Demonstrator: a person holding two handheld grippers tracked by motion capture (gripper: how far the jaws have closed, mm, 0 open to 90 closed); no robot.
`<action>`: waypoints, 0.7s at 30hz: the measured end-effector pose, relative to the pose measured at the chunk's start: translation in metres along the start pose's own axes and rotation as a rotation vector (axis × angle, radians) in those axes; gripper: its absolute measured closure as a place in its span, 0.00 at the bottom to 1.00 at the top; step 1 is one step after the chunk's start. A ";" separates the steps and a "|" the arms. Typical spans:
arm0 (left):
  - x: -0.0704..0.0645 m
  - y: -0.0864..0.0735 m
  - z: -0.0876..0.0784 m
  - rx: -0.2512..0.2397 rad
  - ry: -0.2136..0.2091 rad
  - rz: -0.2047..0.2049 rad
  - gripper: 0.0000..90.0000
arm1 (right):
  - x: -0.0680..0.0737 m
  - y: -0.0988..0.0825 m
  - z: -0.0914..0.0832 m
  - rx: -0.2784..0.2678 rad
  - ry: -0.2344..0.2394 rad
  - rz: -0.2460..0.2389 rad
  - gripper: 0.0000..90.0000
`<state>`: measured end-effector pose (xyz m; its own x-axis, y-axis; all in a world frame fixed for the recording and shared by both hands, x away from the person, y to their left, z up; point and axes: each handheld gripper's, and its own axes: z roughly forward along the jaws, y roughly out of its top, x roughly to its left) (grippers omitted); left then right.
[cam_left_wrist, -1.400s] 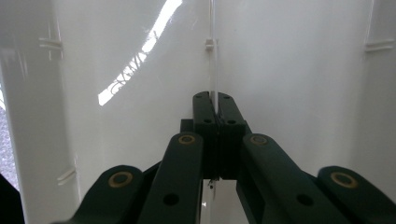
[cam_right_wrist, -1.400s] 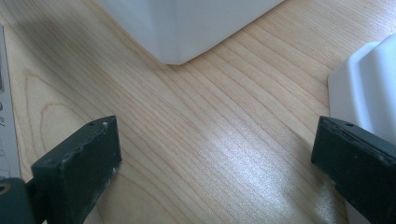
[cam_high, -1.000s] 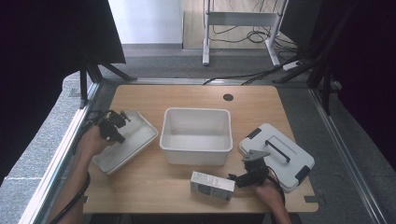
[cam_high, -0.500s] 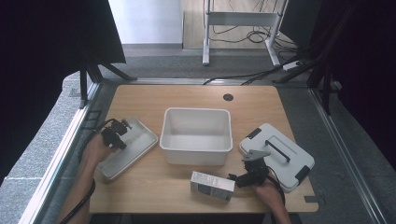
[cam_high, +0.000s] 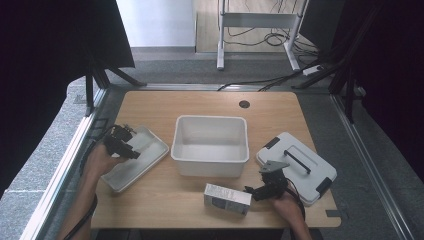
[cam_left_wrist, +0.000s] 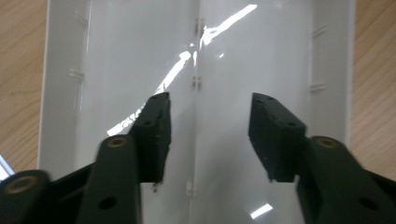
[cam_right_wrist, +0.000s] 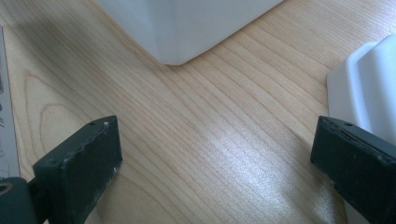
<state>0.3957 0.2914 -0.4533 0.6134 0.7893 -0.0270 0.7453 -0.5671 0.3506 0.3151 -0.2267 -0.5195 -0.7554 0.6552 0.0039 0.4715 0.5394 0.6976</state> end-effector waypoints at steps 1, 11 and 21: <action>-0.002 -0.001 -0.002 -0.019 0.000 -0.004 0.47 | 0.000 0.000 0.000 0.000 0.000 0.000 0.01; -0.026 -0.005 -0.021 -0.151 -0.012 0.041 0.16 | 0.000 0.000 0.000 -0.001 0.000 0.001 0.02; -0.067 -0.005 -0.029 -0.247 -0.032 0.136 0.00 | 0.000 0.000 0.000 -0.002 0.000 0.002 0.02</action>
<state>0.3430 0.2481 -0.4261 0.7141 0.7000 0.0079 0.5717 -0.5897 0.5704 0.3151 -0.2266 -0.5196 -0.7543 0.6565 0.0054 0.4725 0.5372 0.6987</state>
